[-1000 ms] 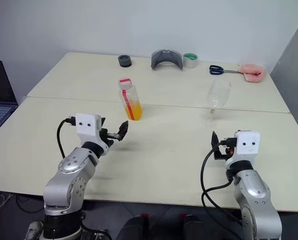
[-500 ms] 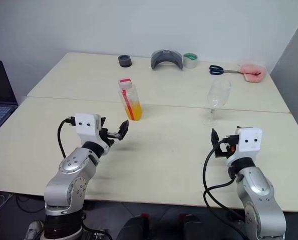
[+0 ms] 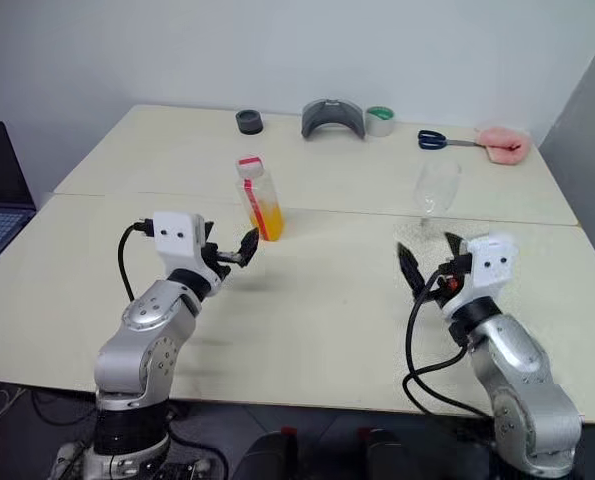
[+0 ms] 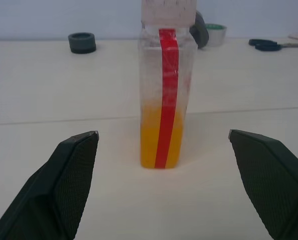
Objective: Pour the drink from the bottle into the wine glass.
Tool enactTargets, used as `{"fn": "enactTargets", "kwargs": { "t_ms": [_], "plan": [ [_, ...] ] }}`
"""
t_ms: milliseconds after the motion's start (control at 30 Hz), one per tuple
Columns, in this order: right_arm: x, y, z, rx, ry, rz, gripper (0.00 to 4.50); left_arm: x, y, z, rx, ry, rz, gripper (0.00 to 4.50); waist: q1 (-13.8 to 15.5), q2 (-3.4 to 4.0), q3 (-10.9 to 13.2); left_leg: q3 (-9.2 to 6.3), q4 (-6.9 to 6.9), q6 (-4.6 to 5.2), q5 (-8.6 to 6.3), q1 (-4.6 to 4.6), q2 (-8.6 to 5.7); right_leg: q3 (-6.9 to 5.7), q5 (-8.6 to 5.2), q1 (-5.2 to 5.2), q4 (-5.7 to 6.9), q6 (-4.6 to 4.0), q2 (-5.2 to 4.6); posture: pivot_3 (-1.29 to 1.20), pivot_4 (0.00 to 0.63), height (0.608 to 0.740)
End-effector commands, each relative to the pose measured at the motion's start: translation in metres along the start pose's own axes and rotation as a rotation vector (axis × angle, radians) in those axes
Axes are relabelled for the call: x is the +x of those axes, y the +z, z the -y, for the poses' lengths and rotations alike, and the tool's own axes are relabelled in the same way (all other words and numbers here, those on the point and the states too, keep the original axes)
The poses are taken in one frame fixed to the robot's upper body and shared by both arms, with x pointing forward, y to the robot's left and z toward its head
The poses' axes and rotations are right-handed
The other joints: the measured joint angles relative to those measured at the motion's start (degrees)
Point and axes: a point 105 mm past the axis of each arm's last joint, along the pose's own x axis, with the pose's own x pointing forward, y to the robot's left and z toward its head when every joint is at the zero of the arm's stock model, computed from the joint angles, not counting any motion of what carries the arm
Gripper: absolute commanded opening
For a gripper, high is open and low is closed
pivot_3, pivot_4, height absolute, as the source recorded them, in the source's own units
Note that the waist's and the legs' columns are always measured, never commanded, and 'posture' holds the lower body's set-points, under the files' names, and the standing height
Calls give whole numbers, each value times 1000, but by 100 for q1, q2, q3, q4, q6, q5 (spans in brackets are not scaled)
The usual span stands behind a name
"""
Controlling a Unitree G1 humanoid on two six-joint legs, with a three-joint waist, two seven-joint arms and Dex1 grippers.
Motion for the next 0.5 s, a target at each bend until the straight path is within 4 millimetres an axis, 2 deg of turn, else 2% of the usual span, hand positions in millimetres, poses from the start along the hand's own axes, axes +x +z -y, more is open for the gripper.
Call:
{"fn": "enactTargets", "kwargs": {
  "t_ms": [33,200,500],
  "plan": [
    [-1,24,-16,7,192,46,4500,7,12,0,23,-3,55,4481,1,0,0,1,-1,0,0,-1,-1,0,0,0,0,0,0,0,150,740],
    [5,35,-20,14,274,54,4500,16,14,0,24,-4,72,4481,-1,-1,1,0,-3,0,0,-1,0,0,0,-1,-1,0,0,0,150,740],
    [8,36,-35,23,363,46,4500,31,16,5,10,-33,98,4481,2,-2,1,0,-1,0,0,-2,-1,0,0,-1,0,0,-1,0,150,740]
  ]
}}
